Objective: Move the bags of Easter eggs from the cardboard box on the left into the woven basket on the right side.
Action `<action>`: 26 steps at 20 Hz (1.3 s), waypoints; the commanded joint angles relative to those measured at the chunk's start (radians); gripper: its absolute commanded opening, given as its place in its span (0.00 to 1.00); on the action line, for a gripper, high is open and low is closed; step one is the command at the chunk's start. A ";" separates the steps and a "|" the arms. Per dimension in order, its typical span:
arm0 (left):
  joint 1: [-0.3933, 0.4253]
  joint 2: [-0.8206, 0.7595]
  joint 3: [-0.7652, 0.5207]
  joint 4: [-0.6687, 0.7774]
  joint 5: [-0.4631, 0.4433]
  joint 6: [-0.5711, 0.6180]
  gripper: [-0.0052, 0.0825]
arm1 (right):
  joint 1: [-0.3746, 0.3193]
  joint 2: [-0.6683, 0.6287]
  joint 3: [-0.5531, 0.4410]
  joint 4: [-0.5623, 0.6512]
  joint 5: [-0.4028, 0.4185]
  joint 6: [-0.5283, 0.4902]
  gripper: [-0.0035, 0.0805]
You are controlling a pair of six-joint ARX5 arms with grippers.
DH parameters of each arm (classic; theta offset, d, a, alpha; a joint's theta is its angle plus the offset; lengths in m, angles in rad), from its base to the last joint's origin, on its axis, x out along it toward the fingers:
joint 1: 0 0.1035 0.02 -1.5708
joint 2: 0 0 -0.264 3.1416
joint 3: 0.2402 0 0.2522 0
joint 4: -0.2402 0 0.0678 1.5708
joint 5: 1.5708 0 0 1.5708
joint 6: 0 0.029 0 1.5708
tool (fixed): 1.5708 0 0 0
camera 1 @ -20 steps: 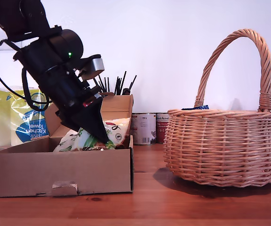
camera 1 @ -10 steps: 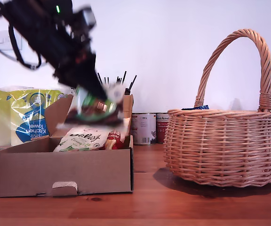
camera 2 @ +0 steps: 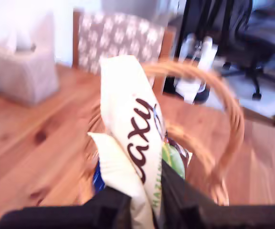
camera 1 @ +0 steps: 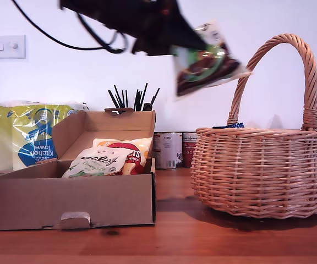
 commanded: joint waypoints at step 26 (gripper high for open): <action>-0.183 0.432 0.227 0.076 -0.179 -0.122 0.03 | 0.003 -0.002 -0.008 0.007 -0.001 -0.002 0.03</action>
